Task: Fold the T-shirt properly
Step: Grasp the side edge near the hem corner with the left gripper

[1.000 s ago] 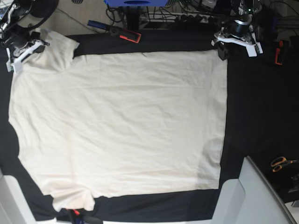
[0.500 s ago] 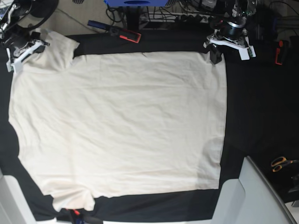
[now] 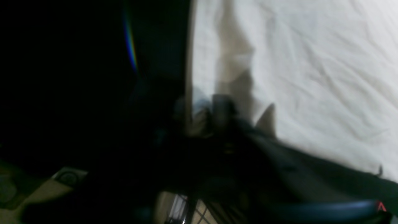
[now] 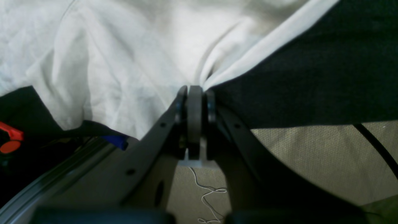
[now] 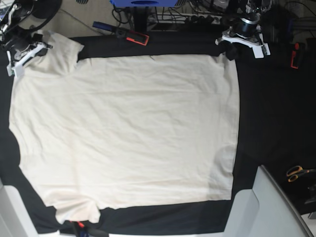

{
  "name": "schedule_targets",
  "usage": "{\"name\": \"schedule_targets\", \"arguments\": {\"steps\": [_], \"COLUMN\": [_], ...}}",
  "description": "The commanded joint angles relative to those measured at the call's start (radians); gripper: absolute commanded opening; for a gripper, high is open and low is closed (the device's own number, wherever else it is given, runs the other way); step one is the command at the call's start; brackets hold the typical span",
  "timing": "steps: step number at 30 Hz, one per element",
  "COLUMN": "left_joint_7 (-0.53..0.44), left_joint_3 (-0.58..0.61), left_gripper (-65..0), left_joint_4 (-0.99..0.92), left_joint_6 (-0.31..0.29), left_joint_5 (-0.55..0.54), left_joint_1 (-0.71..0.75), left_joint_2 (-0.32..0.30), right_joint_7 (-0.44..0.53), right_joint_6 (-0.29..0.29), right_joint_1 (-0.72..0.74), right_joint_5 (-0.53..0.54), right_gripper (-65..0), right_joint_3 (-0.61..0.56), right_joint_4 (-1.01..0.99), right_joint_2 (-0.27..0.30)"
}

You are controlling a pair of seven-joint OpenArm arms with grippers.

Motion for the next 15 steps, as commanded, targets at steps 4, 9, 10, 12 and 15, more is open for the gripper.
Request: {"name": "schedule_targets", "arguments": {"steps": [4,9,10,12,15], "left_joint_7": [0.043,0.042,0.04,0.043,0.043], "left_joint_3": [0.003,0.001,0.001,-0.013,-0.046], "left_gripper": [-65.0,-65.0,-65.0,-65.0,-65.0], "left_joint_4": [-0.009,0.002,0.005,0.02,0.065], "left_joint_6": [0.003,0.003,0.003,0.003,0.003], "left_joint_5": [0.004,0.004,0.004,0.004,0.004], "left_joint_1": [0.01,0.017,0.017,0.022,0.042], "left_joint_2": [-0.003,-0.003,-0.003,-0.003,-0.001], "right_joint_7": [0.007,0.007,0.007,0.007,0.005], "right_joint_6": [0.005,0.005,0.005,0.005,0.005], "right_joint_1": [0.004,0.004,0.004,0.004,0.004], "right_joint_5": [0.004,0.004,0.004,0.004,0.004], "right_gripper": [-64.5,-64.5,-64.5,-64.5,-64.5], "right_joint_3": [0.001,0.001,0.001,0.001,0.001], "right_joint_4": [0.012,0.012,0.012,0.012,0.012], "right_joint_2": [0.011,0.011,0.011,0.011,0.011]}}
